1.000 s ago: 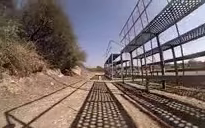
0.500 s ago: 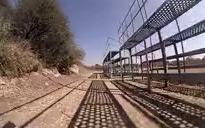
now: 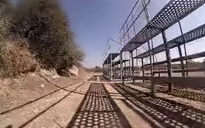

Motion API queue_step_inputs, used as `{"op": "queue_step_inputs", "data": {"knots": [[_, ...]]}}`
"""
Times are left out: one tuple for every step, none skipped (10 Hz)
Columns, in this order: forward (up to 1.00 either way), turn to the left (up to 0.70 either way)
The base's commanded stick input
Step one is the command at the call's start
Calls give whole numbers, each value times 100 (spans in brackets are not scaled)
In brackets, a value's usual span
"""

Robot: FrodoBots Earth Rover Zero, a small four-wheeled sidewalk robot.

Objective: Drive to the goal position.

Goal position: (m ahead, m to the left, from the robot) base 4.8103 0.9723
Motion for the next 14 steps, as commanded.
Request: {"op": "queue_step_inputs", "data": {"knots": [[50,0],[50,0],[50,0],[50,0],[50,0],[50,0],[50,0],[50,0],[50,6],[50,22],[50,50],[50,50],[50,40],[50,2]]}}
